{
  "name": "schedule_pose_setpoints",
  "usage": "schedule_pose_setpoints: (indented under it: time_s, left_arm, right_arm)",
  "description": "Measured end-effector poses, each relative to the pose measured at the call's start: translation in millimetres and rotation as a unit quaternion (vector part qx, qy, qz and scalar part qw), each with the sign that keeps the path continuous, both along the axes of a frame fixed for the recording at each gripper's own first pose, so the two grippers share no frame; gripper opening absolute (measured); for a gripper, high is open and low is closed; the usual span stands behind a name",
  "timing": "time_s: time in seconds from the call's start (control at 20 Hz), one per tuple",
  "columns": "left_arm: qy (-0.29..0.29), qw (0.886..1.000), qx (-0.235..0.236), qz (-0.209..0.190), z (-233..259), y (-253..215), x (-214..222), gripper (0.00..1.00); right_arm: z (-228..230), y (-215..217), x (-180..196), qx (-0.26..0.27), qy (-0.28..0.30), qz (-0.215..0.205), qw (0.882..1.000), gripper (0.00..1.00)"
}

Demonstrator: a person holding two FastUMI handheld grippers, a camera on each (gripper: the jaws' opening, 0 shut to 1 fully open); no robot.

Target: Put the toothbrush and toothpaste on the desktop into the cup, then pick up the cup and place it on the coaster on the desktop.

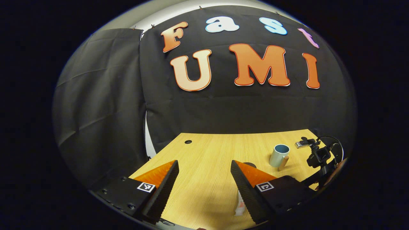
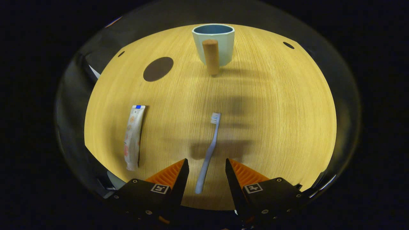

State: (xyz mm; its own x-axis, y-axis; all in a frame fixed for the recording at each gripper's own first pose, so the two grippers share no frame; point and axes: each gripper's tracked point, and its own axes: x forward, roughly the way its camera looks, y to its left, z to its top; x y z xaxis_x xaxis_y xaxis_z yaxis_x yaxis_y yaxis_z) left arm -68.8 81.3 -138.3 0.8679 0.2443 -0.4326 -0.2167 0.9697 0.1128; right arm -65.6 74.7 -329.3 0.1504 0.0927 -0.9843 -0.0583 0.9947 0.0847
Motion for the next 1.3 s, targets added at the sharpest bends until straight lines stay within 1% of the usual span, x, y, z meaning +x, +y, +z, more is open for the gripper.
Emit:
schedule_pose_setpoints:
  time_s: [0.05, 0.1, 0.15, 0.2, 0.25, 0.3, 0.35, 0.4, 0.45, 0.5, 0.55, 0.65, 0.7, 0.75, 0.8, 0.9, 0.95, 1.05, 1.15, 1.2, 1.25, 1.3]
  left_arm:
    - [0.004, 1.000, 0.001, 0.000, -2.7, -0.3, -1.3, 0.98]
    - [0.008, 1.000, 0.002, 0.001, -5.9, -2.9, -3.5, 0.98]
    - [0.011, 1.000, 0.004, 0.001, -6.4, -4.1, -5.2, 1.00]
    - [0.014, 1.000, 0.005, 0.001, -7.2, -5.4, -6.4, 0.99]
    - [0.018, 1.000, 0.005, 0.002, -8.0, -7.2, -7.4, 0.99]
    - [0.023, 1.000, 0.004, 0.003, -9.1, -9.4, -8.9, 0.99]
    - [0.028, 1.000, 0.003, 0.006, -11.2, -11.2, -10.2, 0.99]
    - [0.032, 0.999, 0.001, 0.007, -13.6, -12.5, -11.4, 0.99]
    - [0.037, 0.999, 0.001, 0.010, -15.5, -13.5, -12.6, 0.99]
    - [0.045, 0.999, 0.000, 0.012, -19.2, -15.7, -13.3, 0.99]
    - [0.054, 0.998, -0.004, 0.011, -23.1, -19.0, -12.9, 0.99]
    - [0.079, 0.997, -0.024, 0.003, -35.1, -24.3, -16.2, 0.99]
    - [0.096, 0.995, -0.035, 0.001, -47.0, -31.1, -17.7, 0.99]
    - [0.117, 0.992, -0.049, -0.006, -58.8, -38.2, -18.8, 0.99]
    - [0.138, 0.988, -0.064, -0.016, -71.1, -42.9, -19.8, 0.99]
    - [0.186, 0.976, -0.105, -0.046, -99.0, -55.0, -17.4, 0.99]
    - [0.208, 0.969, -0.120, -0.054, -108.9, -56.1, -16.5, 0.99]
    - [0.245, 0.957, -0.139, -0.074, -131.7, -56.0, -14.3, 1.00]
    - [0.284, 0.942, -0.148, -0.100, -157.3, -60.4, -11.7, 1.00]
    - [0.317, 0.927, -0.162, -0.116, -173.6, -69.5, -16.2, 1.00]
    - [0.343, 0.911, -0.185, -0.136, -187.9, -78.2, -19.2, 0.96]
    - [0.370, 0.894, -0.205, -0.145, -202.2, -87.8, -23.8, 0.93]
  right_arm:
    - [-4.6, -0.3, 0.2, -0.003, 0.011, 0.000, 1.000, 0.63]
    - [-7.6, 0.4, -1.7, -0.001, 0.023, -0.003, 1.000, 0.65]
    - [-10.6, 1.9, -1.7, 0.002, 0.033, -0.010, 0.999, 0.58]
    - [-14.0, 3.3, -2.1, 0.004, 0.042, -0.015, 0.999, 0.55]
    - [-17.8, 3.5, -2.5, 0.001, 0.050, -0.016, 0.999, 0.48]
    - [-21.4, 1.4, -3.5, -0.005, 0.057, -0.016, 0.998, 0.46]
    - [-18.6, 0.0, -4.4, -0.010, 0.061, -0.017, 0.998, 0.40]
    - [-20.6, 1.7, -0.2, -0.008, 0.062, -0.020, 0.998, 0.39]
    - [-22.0, 1.0, 0.8, -0.016, 0.068, -0.020, 0.997, 0.34]
    - [-21.7, -0.4, 0.0, -0.023, 0.070, -0.021, 0.997, 0.31]
    - [-21.4, 0.7, 1.6, -0.025, 0.073, -0.020, 0.997, 0.24]
    - [-19.6, 8.7, 1.4, 0.001, 0.074, -0.018, 0.997, 0.15]
    - [-21.1, 10.0, 1.7, 0.009, 0.074, -0.021, 0.997, 0.13]
    - [-21.9, 10.4, 2.2, 0.016, 0.072, -0.021, 0.997, 0.08]
    - [-21.0, 9.2, 1.7, 0.024, 0.071, -0.022, 0.997, 0.07]
    - [-20.9, 9.6, 2.1, 0.035, 0.066, -0.027, 0.997, 0.05]
    - [-19.8, 8.1, 2.4, 0.032, 0.060, -0.026, 0.997, 0.04]
    - [-16.2, 7.5, 5.0, 0.024, 0.042, -0.036, 0.998, 0.04]
    - [-8.3, 7.3, 8.8, 0.026, 0.026, -0.039, 0.999, 0.04]
    - [-5.1, 9.6, 9.0, 0.030, 0.021, -0.046, 0.998, 0.04]
    - [-2.2, 11.3, 11.0, 0.034, 0.015, -0.053, 0.998, 0.04]
    - [1.6, 11.2, 11.1, 0.037, 0.008, -0.060, 0.997, 0.04]
